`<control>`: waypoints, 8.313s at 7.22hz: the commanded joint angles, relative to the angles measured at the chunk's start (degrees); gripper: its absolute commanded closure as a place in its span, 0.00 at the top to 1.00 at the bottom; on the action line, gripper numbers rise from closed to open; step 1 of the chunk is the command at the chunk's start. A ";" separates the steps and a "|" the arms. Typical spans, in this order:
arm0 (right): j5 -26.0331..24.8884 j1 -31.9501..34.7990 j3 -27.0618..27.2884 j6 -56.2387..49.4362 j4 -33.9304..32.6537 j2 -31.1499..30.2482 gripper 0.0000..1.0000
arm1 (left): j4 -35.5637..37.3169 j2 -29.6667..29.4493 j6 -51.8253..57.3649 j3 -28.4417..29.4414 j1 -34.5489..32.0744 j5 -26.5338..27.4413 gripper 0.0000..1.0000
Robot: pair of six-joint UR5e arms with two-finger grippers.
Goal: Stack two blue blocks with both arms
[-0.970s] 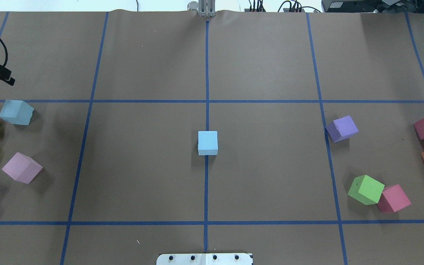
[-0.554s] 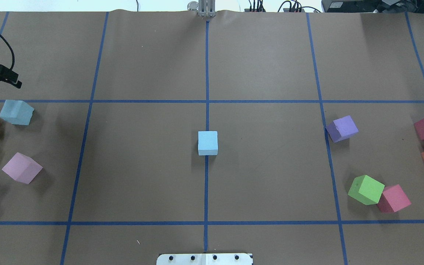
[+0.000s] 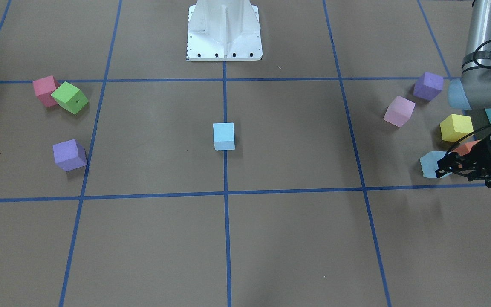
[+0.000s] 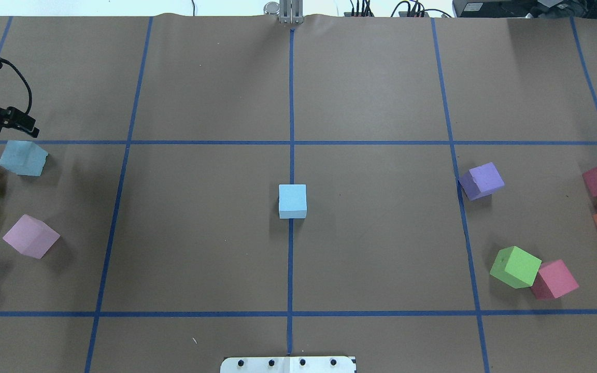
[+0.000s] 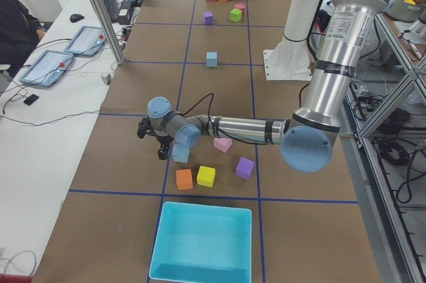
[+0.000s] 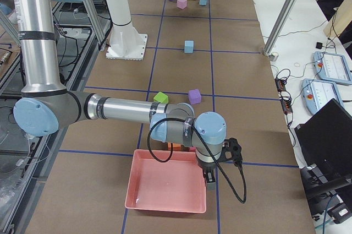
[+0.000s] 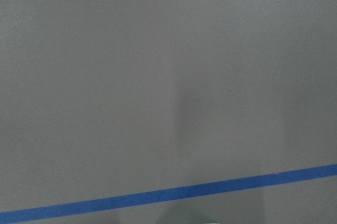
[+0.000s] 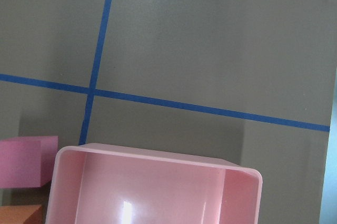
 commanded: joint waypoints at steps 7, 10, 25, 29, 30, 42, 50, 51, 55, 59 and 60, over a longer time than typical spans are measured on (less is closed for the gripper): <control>0.15 0.00 0.16 1.48 0.11 0.15 1.00 | -3.31 3.72 -0.31 -0.20 3.12 0.06 0.98; 0.06 -0.09 0.08 1.39 0.02 0.41 1.00 | -4.10 3.37 -2.78 -0.20 5.41 1.29 0.88; 0.24 -0.17 -0.01 2.71 0.11 0.50 1.00 | 32.55 -18.33 -28.41 -23.10 12.38 -2.33 0.68; 0.06 -0.53 -0.45 2.80 0.11 1.29 1.00 | 33.43 -30.61 -43.71 -19.12 29.29 12.34 0.68; 0.06 -0.53 -0.45 2.80 0.11 1.29 1.00 | 33.34 -35.09 -44.17 -13.88 30.97 12.97 0.68; 0.15 -0.53 -0.54 2.88 0.02 1.12 1.00 | 30.53 -41.02 -40.66 -4.68 36.26 17.90 0.68; 0.24 -0.62 -0.54 3.24 0.02 1.12 1.00 | 30.97 -39.53 -38.46 -5.73 35.82 17.73 0.85; 0.24 -0.62 -0.54 3.24 0.02 1.12 1.00 | 30.97 -38.92 -38.46 -6.69 35.82 17.73 0.95; 0.33 -0.62 -0.54 3.24 0.02 1.12 1.00 | 33.84 -38.91 -39.07 -13.43 35.64 17.29 0.98; 0.33 -1.31 -0.19 4.37 0.11 1.29 1.00 | 51.30 -33.24 -25.55 -31.52 19.27 11.57 0.98; 0.41 -2.10 -0.01 5.16 0.11 1.38 1.00 | 53.88 -25.98 -12.40 -35.67 10.07 8.61 0.98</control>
